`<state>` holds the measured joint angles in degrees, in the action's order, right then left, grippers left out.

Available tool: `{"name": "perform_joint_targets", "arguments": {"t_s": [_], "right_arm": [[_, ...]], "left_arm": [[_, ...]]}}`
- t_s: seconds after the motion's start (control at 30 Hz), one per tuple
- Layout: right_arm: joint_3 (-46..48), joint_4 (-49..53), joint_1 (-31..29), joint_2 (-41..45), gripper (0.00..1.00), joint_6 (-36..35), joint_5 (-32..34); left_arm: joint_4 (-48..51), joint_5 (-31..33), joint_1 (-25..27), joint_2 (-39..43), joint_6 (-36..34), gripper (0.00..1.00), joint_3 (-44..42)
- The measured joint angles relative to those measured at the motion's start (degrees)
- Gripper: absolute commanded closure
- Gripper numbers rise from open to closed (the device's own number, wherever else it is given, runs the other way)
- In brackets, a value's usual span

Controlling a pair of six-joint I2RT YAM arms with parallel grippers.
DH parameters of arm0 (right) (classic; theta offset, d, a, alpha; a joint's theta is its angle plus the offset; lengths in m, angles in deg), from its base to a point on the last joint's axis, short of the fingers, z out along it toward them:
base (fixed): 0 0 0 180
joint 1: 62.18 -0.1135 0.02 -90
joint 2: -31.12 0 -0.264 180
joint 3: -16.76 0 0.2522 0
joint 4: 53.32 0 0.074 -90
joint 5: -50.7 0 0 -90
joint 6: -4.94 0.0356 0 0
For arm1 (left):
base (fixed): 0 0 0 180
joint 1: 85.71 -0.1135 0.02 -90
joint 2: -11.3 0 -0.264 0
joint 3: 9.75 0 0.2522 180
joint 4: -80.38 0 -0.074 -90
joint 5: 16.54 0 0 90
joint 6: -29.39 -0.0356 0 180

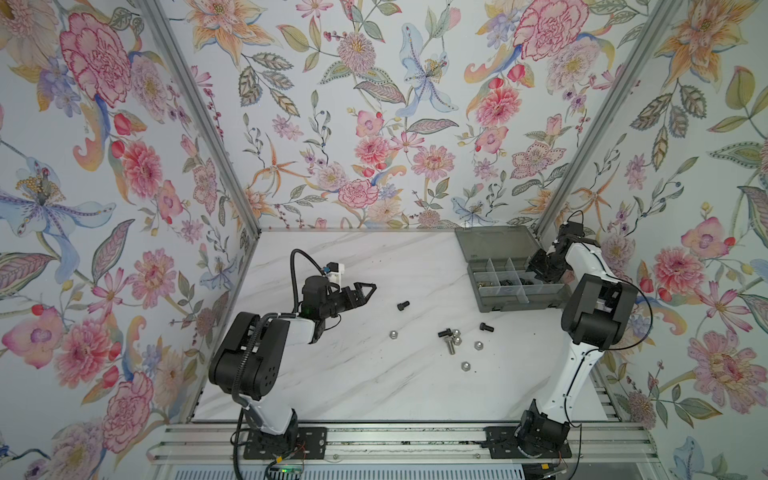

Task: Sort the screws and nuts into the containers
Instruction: 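Lower the black hex nut into a compartment and open the right gripper, then move the right gripper back to the pile and close on a silver hex nut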

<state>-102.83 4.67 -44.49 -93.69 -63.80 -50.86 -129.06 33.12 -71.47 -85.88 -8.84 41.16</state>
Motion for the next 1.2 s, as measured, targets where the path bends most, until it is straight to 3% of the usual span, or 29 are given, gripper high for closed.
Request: {"name": "perform_joint_targets", "arguments": {"t_s": [0.17,0.4,0.97,1.2], "right_arm": [[2.08,0.68,-0.11,4.13,0.60,-0.81,-0.52],[11.50,1.01,-2.97,17.07,0.57,-1.64,-1.55],[41.62,1.75,-24.02,36.04,0.51,0.66,-0.39],[49.64,1.53,-27.30,36.74,0.50,2.64,1.44]], "left_arm": [[0.00,0.00,0.07,0.00,0.00,0.00,0.00],[0.11,0.04,0.09,0.00,-0.04,0.01,0.00],[2.64,0.04,0.09,0.02,-0.52,0.01,0.13],[2.71,0.04,0.09,0.11,-0.52,0.01,0.13]]}}
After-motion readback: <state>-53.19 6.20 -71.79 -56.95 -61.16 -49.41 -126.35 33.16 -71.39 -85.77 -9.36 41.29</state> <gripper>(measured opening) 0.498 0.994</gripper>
